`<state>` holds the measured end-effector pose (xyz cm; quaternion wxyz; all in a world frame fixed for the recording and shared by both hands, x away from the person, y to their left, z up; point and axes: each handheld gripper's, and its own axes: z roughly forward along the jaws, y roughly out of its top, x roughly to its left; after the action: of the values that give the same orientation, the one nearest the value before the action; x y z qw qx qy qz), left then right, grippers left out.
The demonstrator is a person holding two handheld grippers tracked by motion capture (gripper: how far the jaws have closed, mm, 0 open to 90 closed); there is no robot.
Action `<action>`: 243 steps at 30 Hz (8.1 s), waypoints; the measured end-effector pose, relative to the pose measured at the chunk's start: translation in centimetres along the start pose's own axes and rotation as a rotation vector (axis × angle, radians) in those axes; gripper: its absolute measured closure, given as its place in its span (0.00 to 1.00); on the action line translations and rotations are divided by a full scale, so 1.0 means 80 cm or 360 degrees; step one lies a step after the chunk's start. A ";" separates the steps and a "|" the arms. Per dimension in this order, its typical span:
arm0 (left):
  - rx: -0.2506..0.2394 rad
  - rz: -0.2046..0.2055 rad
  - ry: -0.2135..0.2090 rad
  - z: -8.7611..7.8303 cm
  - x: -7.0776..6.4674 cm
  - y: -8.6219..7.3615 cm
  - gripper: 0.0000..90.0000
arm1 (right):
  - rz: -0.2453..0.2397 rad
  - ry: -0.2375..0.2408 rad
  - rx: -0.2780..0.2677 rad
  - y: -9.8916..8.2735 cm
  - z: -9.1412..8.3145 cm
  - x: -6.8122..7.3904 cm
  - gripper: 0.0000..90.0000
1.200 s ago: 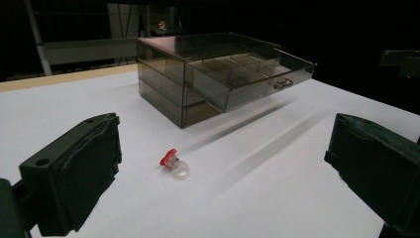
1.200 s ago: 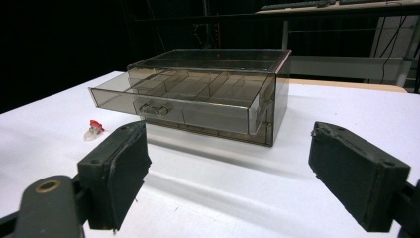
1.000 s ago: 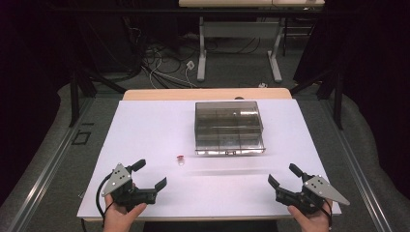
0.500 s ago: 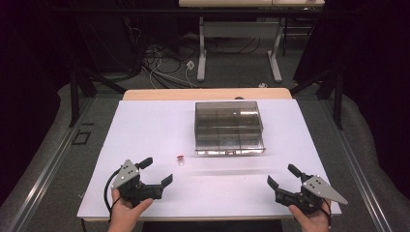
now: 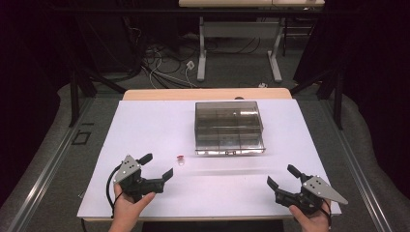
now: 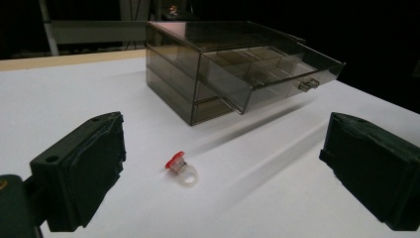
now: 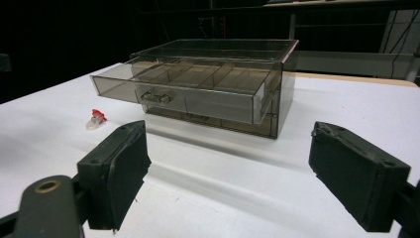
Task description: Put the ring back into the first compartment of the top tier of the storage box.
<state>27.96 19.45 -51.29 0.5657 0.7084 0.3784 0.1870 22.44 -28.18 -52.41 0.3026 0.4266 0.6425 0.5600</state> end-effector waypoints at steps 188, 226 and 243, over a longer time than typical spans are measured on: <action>0.0718 -0.0282 0.0195 0.147 0.039 0.014 0.77 | -0.0020 0.0004 0.0027 -0.006 -0.032 0.001 0.17; 0.0576 -0.0253 0.0233 0.128 0.043 0.056 0.77 | -0.0017 0.0001 0.0025 -0.006 -0.031 0.001 0.17; 0.0473 -0.0198 0.0215 0.118 0.035 0.089 0.77 | -0.0017 0.0003 0.0029 -0.006 -0.031 0.002 0.17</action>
<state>38.58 14.78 -47.75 0.4384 0.7453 0.4822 0.1409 20.10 -29.22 -52.38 0.3011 0.4254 0.6501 0.5529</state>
